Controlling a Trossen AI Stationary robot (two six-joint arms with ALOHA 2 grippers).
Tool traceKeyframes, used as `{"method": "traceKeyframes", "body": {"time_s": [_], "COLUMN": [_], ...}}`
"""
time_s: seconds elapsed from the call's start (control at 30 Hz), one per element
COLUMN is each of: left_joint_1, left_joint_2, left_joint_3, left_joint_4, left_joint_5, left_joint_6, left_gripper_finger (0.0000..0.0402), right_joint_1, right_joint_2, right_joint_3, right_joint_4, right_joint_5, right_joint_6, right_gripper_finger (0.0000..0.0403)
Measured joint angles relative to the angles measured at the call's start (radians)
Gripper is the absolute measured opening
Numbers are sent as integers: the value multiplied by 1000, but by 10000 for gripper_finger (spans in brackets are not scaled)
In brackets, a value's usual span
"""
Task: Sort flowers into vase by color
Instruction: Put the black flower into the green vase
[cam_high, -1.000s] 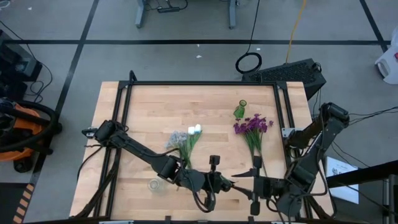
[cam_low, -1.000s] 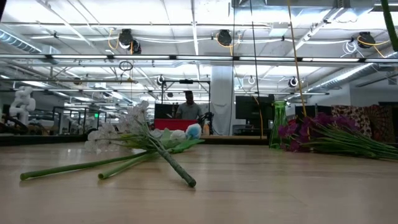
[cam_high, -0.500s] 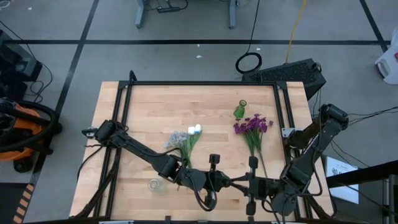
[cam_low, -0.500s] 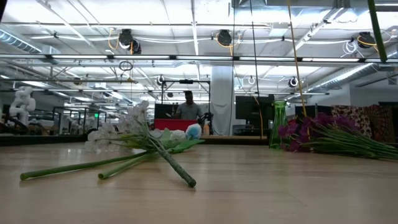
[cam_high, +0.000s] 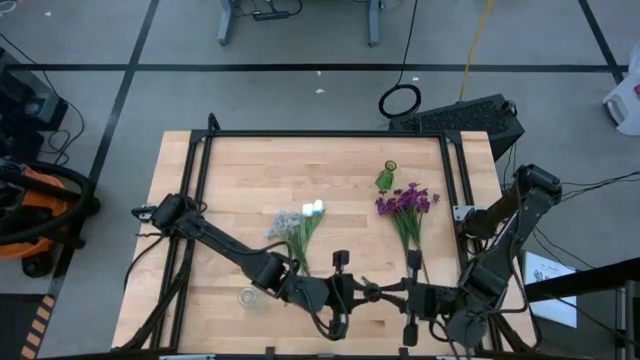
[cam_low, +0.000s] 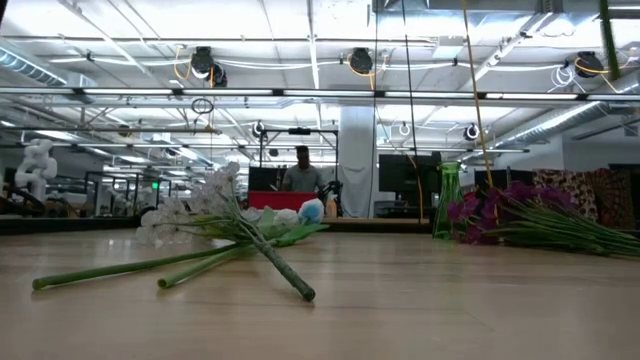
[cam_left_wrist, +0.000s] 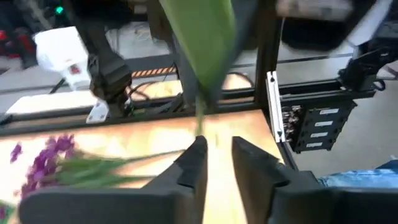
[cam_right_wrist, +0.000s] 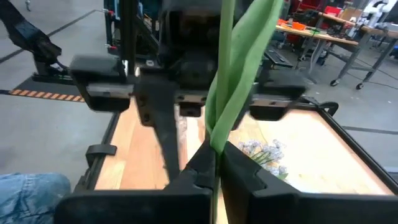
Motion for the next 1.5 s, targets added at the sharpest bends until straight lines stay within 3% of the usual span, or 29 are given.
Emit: {"method": "traceKeyframes", "body": {"time_s": [0.23, 0.5, 0.7, 0.8, 0.87, 1.13, 1.33, 1.5], "left_joint_1": [-32, -37, 5, 42, 67, 177, 297, 352], "left_joint_2": [-10, -9, -9, -9, -15, -67, -69, -92], "left_joint_3": [0, 0, -1, -1, -1, -5, -52, -129], "left_joint_4": [-66, -142, -178, -164, -182, -299, -90, -38], "left_joint_5": [-172, -259, -272, -190, -129, -113, 150, 209], "left_joint_6": [-28, -28, 16, 78, 109, 134, 173, 133], "left_gripper_finger": [157, 164, 164, 164, 164, 164, 164, 164], "right_joint_1": [39, 52, -33, -114, -182, -448, -595, -656], "right_joint_2": [-101, -235, -286, -316, -334, -408, -448, -460], "right_joint_3": [0, 0, 0, 0, 0, 0, 0, 0], "right_joint_4": [-68, -132, -109, -99, -86, -68, -98, -206], "right_joint_5": [16, 146, 172, 146, 57, -152, -266, -346], "right_joint_6": [0, -62, -183, -222, -252, -382, -397, -364], "right_gripper_finger": [3, 2, 2, 2, 2, 2, 2, 2]}}
